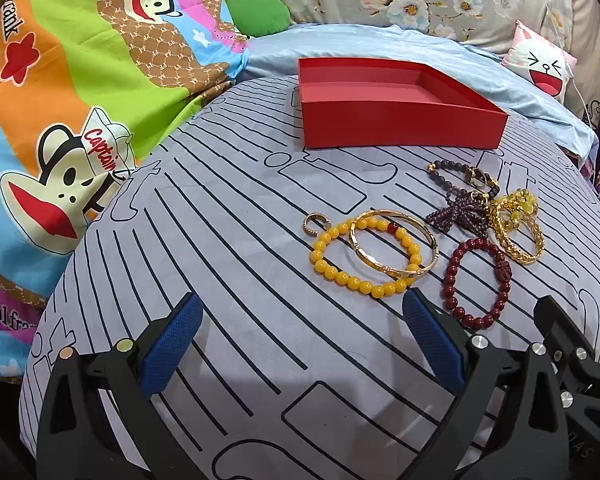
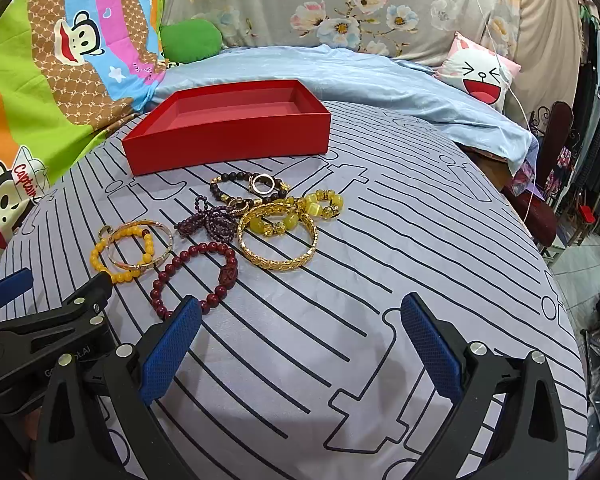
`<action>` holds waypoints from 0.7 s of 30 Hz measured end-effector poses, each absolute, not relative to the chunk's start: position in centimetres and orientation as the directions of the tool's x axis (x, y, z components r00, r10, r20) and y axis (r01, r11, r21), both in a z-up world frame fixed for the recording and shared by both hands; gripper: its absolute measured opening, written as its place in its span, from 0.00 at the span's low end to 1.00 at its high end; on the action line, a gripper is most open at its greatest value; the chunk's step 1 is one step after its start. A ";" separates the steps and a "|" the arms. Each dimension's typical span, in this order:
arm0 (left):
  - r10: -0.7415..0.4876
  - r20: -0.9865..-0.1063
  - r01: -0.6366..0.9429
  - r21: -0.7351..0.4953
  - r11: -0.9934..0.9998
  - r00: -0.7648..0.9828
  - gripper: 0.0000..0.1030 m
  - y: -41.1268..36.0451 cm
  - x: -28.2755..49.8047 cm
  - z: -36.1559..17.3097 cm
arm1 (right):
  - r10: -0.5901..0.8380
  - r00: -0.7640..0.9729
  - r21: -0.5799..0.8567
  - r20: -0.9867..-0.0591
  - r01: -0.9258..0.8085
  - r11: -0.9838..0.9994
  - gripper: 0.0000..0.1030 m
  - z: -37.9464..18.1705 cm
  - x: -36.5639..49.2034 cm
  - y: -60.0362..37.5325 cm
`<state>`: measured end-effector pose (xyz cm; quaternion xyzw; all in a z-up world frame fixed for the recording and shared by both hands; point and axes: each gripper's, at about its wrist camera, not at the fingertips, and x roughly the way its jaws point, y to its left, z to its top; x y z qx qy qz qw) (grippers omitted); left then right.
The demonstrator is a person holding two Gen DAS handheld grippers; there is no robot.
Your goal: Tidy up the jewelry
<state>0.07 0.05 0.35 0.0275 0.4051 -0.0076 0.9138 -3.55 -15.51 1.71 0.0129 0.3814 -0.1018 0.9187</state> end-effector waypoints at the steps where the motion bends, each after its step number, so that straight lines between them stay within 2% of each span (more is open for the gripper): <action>1: 0.009 -0.740 0.036 0.044 0.998 0.673 0.93 0.1 0.1 0.4 | -0.178 0.689 -0.054 -0.703 0.197 0.979 0.94 1.7 -3.6 -15.5; 21: 0.019 -0.734 0.034 0.058 0.998 0.679 0.93 -0.2 -0.1 0.7 | -0.174 0.691 -0.045 -0.701 0.201 0.979 0.94 2.2 -3.8 -15.8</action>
